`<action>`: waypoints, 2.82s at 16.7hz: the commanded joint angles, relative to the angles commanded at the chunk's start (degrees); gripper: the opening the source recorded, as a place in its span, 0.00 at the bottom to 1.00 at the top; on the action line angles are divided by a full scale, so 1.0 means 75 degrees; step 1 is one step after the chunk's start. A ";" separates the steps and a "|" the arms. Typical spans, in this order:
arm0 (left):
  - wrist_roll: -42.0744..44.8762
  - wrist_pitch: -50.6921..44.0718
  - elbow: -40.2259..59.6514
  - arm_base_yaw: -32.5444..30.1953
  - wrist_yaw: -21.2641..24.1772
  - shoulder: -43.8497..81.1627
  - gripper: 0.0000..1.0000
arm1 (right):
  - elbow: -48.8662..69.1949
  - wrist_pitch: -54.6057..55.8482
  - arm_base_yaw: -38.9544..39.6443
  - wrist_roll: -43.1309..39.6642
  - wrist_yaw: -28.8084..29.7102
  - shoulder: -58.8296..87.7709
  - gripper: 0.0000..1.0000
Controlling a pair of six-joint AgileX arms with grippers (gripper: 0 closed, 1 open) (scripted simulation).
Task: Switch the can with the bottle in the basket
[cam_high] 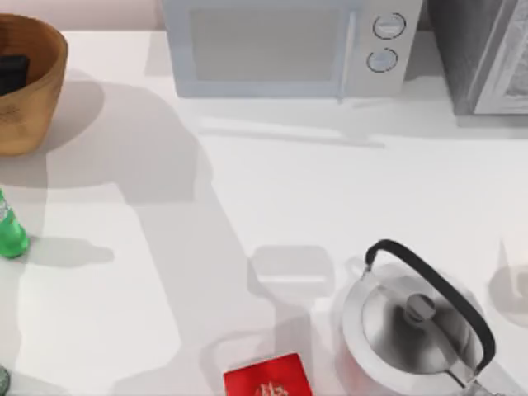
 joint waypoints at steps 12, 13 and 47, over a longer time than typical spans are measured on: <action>0.0000 0.0000 0.0000 0.0000 0.0000 0.0000 0.02 | 0.0000 0.0000 0.0000 0.0000 0.0000 0.0000 1.00; 0.0000 0.0000 0.0000 0.0000 0.0000 0.0000 0.00 | 0.0000 0.0000 0.0000 0.0000 0.0000 0.0000 1.00; -0.1449 0.7248 -1.4999 -0.1032 -0.1053 -1.7617 0.00 | 0.0000 0.0000 0.0000 0.0000 0.0000 0.0000 1.00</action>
